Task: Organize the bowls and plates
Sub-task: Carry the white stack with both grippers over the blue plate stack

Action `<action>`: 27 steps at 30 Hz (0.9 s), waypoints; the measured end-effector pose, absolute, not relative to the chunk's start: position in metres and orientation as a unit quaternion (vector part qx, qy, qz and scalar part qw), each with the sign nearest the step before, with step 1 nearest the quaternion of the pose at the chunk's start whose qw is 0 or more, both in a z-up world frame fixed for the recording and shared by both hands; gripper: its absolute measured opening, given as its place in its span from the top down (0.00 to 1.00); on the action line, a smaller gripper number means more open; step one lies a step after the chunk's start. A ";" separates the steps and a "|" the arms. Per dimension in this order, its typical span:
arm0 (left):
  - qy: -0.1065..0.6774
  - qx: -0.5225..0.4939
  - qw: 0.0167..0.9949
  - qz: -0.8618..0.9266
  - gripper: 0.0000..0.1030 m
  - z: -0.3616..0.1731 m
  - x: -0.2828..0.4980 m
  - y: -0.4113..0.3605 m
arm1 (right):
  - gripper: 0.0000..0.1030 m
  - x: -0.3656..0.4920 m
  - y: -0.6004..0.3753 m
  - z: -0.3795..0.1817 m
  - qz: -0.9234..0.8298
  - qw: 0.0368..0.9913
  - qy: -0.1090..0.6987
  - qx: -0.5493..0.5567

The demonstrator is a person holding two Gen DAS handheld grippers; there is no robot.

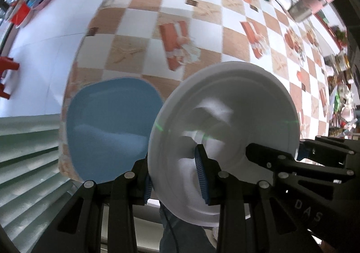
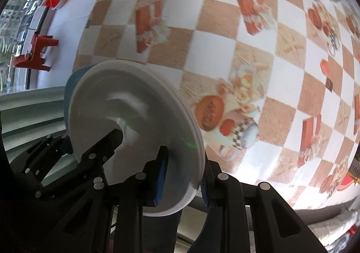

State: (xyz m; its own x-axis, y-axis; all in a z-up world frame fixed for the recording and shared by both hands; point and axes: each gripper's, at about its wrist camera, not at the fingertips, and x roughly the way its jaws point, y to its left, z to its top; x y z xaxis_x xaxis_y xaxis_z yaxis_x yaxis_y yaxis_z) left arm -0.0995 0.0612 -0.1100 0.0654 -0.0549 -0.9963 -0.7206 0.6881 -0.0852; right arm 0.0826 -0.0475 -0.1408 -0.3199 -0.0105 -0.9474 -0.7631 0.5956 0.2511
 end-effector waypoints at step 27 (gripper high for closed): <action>0.617 -0.364 0.612 0.335 0.66 -0.131 -0.185 0.134 | 0.72 -0.005 0.066 -0.167 0.427 0.475 0.704 -0.311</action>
State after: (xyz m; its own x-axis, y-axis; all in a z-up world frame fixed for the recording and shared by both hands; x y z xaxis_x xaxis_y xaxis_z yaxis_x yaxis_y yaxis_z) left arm -0.1855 0.1340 -0.1309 0.0148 -0.0391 -0.9991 -0.8587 0.5114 -0.0327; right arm -0.0046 0.0664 -0.1668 -0.3556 -0.0315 -0.9341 -0.8433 0.4418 0.3061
